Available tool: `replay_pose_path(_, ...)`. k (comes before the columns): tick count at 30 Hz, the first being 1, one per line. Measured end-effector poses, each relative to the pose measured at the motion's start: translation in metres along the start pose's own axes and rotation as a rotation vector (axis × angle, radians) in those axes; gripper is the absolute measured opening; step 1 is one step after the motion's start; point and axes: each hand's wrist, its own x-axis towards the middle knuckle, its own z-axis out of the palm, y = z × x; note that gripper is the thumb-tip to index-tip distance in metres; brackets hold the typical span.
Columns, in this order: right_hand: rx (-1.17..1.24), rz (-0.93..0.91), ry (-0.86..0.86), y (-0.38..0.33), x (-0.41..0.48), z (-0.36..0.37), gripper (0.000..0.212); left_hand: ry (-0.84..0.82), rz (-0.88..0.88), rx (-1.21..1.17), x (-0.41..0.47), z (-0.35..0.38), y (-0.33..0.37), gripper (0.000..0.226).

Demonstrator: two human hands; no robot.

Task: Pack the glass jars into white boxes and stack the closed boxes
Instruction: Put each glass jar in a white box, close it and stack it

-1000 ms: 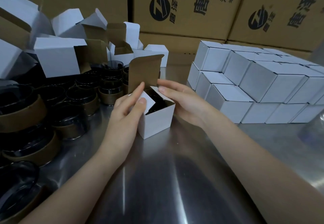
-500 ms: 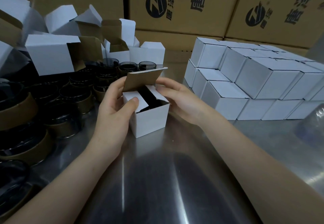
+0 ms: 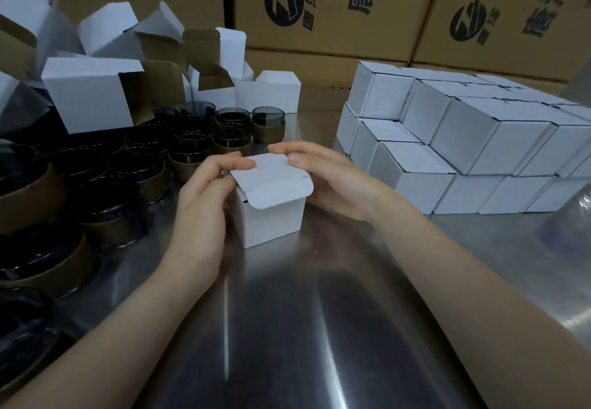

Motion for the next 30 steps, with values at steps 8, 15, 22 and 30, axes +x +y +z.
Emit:
replay_pose_path(8,0.024,-0.012,-0.040,-0.001,-0.001,-0.004,0.023,-0.106,-0.047,0.175,0.002,0.000,-0.004,0.024)
replay_pose_path(15,-0.024,-0.030,-0.122,-0.002,-0.005,-0.004,0.031,-0.138,0.076,0.290,-0.006,-0.001,-0.005,0.053)
replay_pose_path(22,-0.087,-0.026,-0.167,-0.004,-0.006,-0.004,0.045,-0.109,0.139,0.220,-0.003,0.000,-0.008,0.043)
replay_pose_path(30,-0.072,-0.056,-0.131,-0.002,-0.004,-0.002,0.034,-0.110,0.158,0.157,-0.002,0.000,-0.008,0.034)
